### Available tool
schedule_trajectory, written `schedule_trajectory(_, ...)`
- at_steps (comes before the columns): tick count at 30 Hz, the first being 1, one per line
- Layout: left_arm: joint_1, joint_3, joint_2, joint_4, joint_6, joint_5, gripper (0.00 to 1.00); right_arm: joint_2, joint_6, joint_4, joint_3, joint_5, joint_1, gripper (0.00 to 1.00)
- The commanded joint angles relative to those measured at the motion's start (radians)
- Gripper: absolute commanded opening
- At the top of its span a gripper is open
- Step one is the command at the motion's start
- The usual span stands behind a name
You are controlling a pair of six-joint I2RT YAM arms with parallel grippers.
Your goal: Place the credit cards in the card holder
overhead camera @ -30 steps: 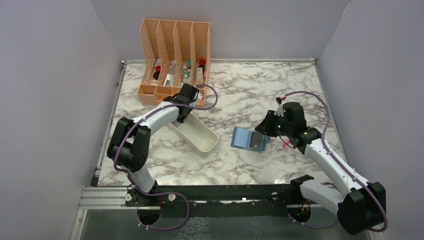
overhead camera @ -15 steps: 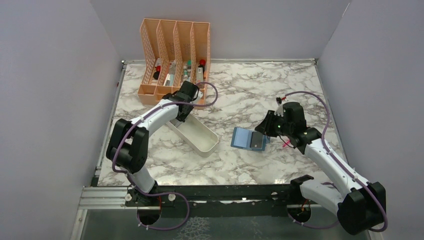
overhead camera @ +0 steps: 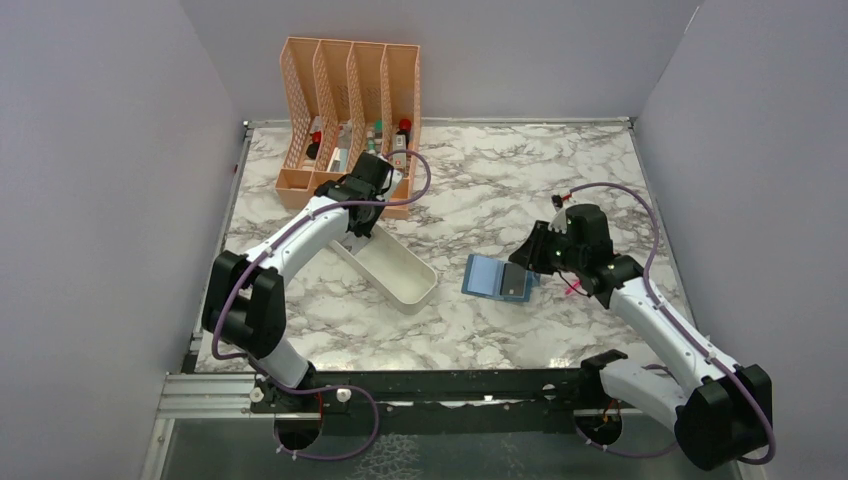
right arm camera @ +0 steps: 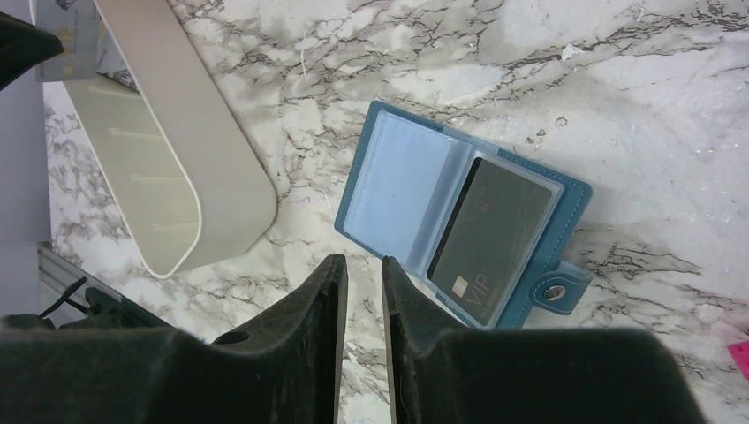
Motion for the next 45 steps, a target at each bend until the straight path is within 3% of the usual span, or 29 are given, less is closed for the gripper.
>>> schedule_trajectory(1, 0.000, 0.040, -0.033, -0.011, -0.033, 0.020, 0.00, -0.032, 0.010, -0.020, 0.029, -0.029, -0.001, 0.27)
schedule_trajectory(9, 0.000, 0.095, -0.139, -0.042, -0.161, 0.052, 0.00, -0.054, 0.034, 0.026, 0.018, -0.168, -0.001, 0.29)
schedule_trajectory(11, 0.000, 0.102, -0.172, -0.032, -0.207, 0.107, 0.00, -0.061, 0.052, 0.078, 0.001, -0.239, -0.001, 0.30)
schedule_trajectory(14, 0.000, 0.083, -0.218, 0.042, -0.289, 0.298, 0.00, -0.070, 0.106, 0.178, -0.025, -0.342, -0.001, 0.32)
schedule_trajectory(22, 0.000, -0.103, -0.341, 0.455, -0.646, 0.727, 0.00, -0.078, 0.297, 0.512, -0.090, -0.554, 0.000, 0.39)
schedule_trajectory(28, -0.002, -0.331, -0.376, 0.958, -1.050, 0.964, 0.00, -0.050, 0.455, 0.698, -0.103, -0.596, 0.000, 0.38)
schedule_trajectory(31, -0.025, -0.381, -0.362, 1.067, -1.137, 1.002, 0.00, -0.028, 0.522, 0.798, -0.108, -0.622, 0.000, 0.38)
schedule_trajectory(41, -0.140, -0.357, -0.311, 1.102, -1.172, 1.000, 0.00, 0.009, 0.558, 0.802, -0.083, -0.594, 0.000, 0.41)
schedule_trajectory(45, -0.170, -0.356, -0.282, 1.109, -1.173, 1.000, 0.00, 0.013, 0.592, 0.855, -0.095, -0.614, 0.000, 0.36)
